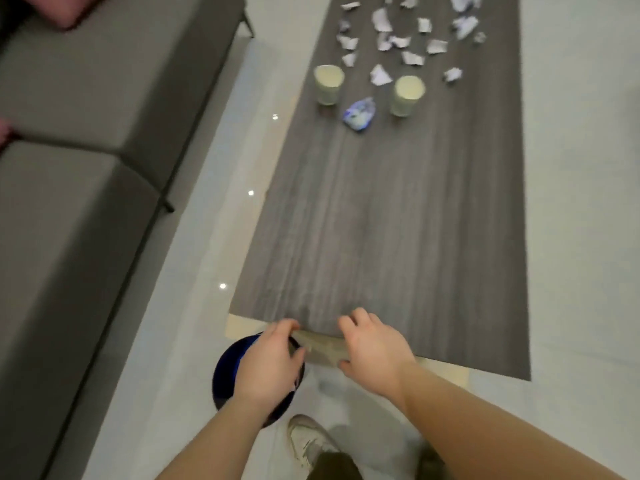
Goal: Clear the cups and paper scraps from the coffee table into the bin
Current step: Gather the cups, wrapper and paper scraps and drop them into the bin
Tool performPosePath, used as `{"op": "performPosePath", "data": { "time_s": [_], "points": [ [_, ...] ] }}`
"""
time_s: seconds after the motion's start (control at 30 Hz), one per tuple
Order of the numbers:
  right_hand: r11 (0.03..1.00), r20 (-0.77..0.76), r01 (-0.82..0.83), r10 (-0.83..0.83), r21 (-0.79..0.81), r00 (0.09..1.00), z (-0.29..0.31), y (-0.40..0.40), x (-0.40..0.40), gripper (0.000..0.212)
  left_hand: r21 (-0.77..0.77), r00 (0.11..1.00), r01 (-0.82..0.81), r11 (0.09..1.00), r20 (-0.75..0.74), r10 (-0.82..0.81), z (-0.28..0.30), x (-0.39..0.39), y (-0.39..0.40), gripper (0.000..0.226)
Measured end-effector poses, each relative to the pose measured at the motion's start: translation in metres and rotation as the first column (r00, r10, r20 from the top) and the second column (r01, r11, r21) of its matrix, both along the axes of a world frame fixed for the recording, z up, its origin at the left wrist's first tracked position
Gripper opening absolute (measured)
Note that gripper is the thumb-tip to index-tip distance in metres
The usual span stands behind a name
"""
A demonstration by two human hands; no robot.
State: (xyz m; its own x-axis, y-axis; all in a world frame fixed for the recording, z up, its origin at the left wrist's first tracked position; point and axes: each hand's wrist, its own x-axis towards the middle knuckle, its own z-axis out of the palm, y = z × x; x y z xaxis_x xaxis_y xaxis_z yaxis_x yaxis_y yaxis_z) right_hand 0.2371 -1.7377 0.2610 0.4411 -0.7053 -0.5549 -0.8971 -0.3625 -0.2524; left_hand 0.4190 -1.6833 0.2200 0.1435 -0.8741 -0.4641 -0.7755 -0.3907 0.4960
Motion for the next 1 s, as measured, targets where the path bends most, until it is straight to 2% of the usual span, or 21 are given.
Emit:
{"op": "performPosePath", "data": {
  "time_s": [0.13,0.33,0.6,0.73,1.0],
  "points": [
    [0.990,0.020,0.129,-0.128,-0.053,0.992,0.010,-0.017,-0.073,0.041,-0.054,0.988,0.153,0.987,0.033,-0.151,0.014,-0.066,-0.046,0.040],
    [0.960,0.076,0.263,-0.256,-0.092,0.964,0.021,-0.027,-0.188,0.044,-0.107,0.957,0.290,0.951,0.067,-0.284,0.031,-0.186,-0.084,0.038],
    [0.936,0.100,0.336,-0.326,-0.107,0.940,0.037,-0.040,-0.350,0.039,-0.112,0.932,0.356,0.928,0.113,-0.344,0.053,-0.340,-0.111,0.039],
    [0.920,0.088,0.351,-0.341,-0.172,0.936,0.034,-0.063,-0.430,0.038,-0.100,0.924,0.378,0.920,0.102,-0.369,0.057,-0.412,-0.136,0.039],
    [0.906,0.062,0.397,-0.392,-0.150,0.918,0.009,-0.091,-0.525,0.036,-0.074,0.898,0.437,0.896,0.097,-0.430,0.046,-0.515,-0.181,0.040]
  ]
}}
